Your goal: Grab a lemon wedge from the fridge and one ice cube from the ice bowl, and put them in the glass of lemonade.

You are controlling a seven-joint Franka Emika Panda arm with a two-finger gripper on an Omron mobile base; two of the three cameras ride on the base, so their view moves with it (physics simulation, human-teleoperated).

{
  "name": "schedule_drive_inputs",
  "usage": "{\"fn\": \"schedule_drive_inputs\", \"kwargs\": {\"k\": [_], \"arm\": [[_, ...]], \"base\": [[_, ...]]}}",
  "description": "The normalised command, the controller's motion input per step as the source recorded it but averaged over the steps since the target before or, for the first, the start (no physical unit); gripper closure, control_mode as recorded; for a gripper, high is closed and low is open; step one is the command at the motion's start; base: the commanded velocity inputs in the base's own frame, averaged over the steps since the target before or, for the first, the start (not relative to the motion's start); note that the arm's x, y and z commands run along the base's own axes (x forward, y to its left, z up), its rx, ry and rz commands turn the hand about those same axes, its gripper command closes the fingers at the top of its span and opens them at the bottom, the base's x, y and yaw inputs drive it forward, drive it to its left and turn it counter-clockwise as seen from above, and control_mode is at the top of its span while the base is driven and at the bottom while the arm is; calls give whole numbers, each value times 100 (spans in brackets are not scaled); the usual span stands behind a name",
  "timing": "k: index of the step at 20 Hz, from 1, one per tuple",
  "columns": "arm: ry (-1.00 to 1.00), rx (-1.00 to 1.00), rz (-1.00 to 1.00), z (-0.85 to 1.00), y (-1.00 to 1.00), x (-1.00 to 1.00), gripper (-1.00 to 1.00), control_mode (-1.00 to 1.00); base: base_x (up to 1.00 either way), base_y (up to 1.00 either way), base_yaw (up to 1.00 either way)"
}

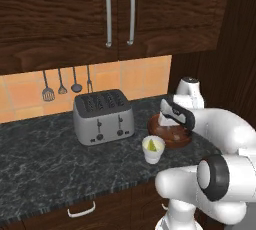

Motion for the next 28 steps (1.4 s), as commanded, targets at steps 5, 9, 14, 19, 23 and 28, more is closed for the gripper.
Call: {"fn": "schedule_drive_inputs", "kwargs": {"k": [5, 9, 14, 19, 23, 28], "arm": [[25, -1, 0, -58, 4, 95, -100, -100], [2, 0, 1, -31, 0, 35, -100, -100], [-1, 0, 0, -40, 0, 24, -100, -100], [-8, 0, 0, -43, 4, 8, -100, -100], [-6, 0, 0, -41, 7, 0, -100, -100], [-8, 0, 2, 0, 0, -25, -100, -100]], "base": [[0, 0, 0], [0, 0, 0], [0, 0, 0], [0, 0, 0], [0, 0, 0], [0, 0, 0]]}}
